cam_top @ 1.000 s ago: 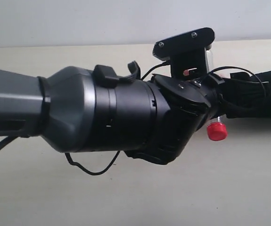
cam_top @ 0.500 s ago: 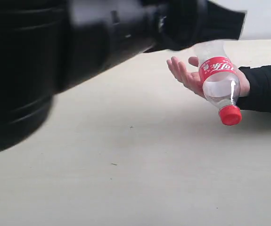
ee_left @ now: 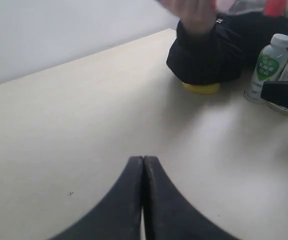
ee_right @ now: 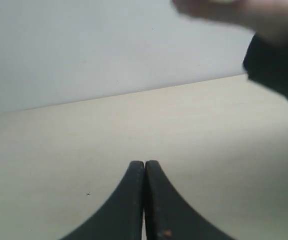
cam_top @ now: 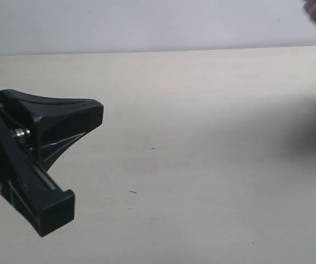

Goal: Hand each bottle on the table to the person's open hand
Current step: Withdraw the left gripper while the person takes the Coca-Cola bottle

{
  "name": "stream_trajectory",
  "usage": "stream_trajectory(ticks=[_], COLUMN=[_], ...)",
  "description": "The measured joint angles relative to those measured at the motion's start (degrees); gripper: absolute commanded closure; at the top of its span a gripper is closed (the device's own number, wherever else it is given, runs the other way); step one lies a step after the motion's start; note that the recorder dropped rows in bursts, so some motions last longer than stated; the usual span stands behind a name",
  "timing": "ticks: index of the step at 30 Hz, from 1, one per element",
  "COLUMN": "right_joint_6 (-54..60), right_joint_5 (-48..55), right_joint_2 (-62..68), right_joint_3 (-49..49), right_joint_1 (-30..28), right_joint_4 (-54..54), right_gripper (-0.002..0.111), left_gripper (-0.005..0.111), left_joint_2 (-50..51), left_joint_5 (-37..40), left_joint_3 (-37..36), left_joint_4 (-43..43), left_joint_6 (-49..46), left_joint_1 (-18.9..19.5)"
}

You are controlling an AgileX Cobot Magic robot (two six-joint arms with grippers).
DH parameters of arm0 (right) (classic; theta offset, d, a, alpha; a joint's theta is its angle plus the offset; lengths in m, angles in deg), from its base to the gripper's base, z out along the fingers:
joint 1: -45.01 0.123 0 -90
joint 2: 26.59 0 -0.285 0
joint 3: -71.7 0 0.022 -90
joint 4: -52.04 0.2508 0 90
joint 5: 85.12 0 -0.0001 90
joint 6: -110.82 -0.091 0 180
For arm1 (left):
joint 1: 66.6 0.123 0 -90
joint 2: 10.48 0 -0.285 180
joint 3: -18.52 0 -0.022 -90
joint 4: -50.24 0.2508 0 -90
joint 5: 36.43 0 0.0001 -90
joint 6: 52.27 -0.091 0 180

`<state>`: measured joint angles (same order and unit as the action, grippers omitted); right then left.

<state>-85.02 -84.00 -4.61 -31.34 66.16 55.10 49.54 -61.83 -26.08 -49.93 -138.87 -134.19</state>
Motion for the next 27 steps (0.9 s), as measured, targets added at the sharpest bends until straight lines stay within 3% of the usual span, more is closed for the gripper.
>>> stream_trajectory(ticks=[14, 17, 20, 24, 27], right_joint_6=[0.0, 0.0, 0.0, 0.0, 0.0], right_joint_5=[0.0, 0.0, 0.0, 0.0, 0.0], right_joint_2=[0.0, 0.0, 0.0, 0.0, 0.0], right_joint_3=[0.0, 0.0, 0.0, 0.0, 0.0], right_joint_1=[0.0, 0.0, 0.0, 0.0, 0.0], right_joint_4=[0.0, 0.0, 0.0, 0.0, 0.0], right_gripper=[0.108, 0.108, 0.108, 0.108, 0.108], left_gripper=[0.107, 0.107, 0.107, 0.107, 0.107], left_joint_2=[-1.6, -3.0, -5.8, -12.7, -19.4], left_joint_5=[-0.3, 3.7, 11.2, 23.8, 29.0], left_joint_3=[-1.2, -3.9, -7.8, -14.4, -18.3], left_joint_4=[0.1, 0.1, 0.1, 0.1, 0.1], left_joint_6=[2.1, 5.8, 8.3, 9.3, 9.7], left_joint_1=[0.0, 1.6, 7.3, 20.4, 30.4])
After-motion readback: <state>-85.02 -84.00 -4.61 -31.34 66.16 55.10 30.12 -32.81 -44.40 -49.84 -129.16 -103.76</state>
